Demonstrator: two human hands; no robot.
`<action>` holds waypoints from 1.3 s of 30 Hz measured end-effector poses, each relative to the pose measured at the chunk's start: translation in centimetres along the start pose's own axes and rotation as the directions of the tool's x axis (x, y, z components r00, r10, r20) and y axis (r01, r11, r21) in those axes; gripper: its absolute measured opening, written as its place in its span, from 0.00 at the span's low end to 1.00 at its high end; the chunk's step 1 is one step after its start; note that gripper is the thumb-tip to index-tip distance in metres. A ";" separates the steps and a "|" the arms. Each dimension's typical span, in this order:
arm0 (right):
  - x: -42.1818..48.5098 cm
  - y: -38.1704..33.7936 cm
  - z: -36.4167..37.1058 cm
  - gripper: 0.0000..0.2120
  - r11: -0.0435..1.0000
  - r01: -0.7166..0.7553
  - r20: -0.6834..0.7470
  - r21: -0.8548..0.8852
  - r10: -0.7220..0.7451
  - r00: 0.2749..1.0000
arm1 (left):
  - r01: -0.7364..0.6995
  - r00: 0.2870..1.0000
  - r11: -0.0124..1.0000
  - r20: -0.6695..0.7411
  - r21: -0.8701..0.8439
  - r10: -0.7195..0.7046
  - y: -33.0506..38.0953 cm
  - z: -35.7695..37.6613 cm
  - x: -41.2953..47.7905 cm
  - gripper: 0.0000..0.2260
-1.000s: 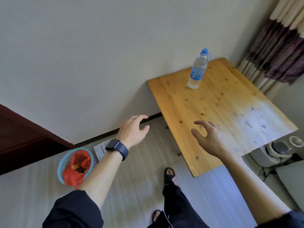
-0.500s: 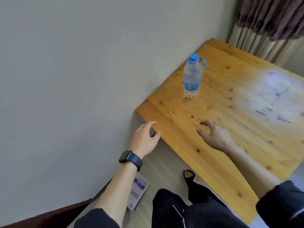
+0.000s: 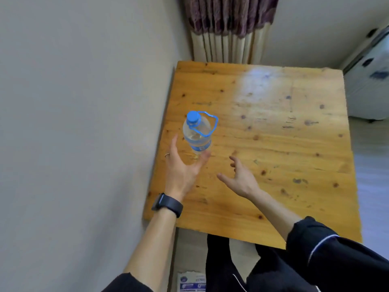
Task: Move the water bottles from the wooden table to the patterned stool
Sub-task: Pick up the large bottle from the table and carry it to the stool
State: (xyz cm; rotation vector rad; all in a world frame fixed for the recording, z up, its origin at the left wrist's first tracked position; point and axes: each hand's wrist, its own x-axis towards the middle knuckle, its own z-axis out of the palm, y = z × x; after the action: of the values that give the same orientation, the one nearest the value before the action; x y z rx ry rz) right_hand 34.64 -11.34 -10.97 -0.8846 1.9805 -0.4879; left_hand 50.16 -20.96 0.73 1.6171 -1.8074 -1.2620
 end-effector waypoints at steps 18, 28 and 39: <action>10.9 -9.3 5.2 0.38 0.834 0.298 -0.358 0.465 -0.131 0.925 | -0.358 0.928 0.928 0.152 0.107 0.340 -1.5 1.3 13.6 0.24; 4.5 -9.4 1.5 0.41 0.940 0.196 -0.357 0.279 -0.088 0.930 | -0.342 0.929 0.938 0.172 0.061 0.328 0.7 -0.3 10.4 0.26; -12.2 -4.3 -11.0 0.38 0.994 0.070 -0.753 0.088 0.020 0.658 | -0.562 0.713 0.794 0.353 -0.230 0.606 13.8 6.9 -0.7 0.22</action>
State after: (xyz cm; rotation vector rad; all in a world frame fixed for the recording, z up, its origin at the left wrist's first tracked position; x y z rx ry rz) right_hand 31.32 -5.19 4.49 -0.6826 2.6564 -1.1186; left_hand 37.11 -18.99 8.70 0.6213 -2.2056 -1.4032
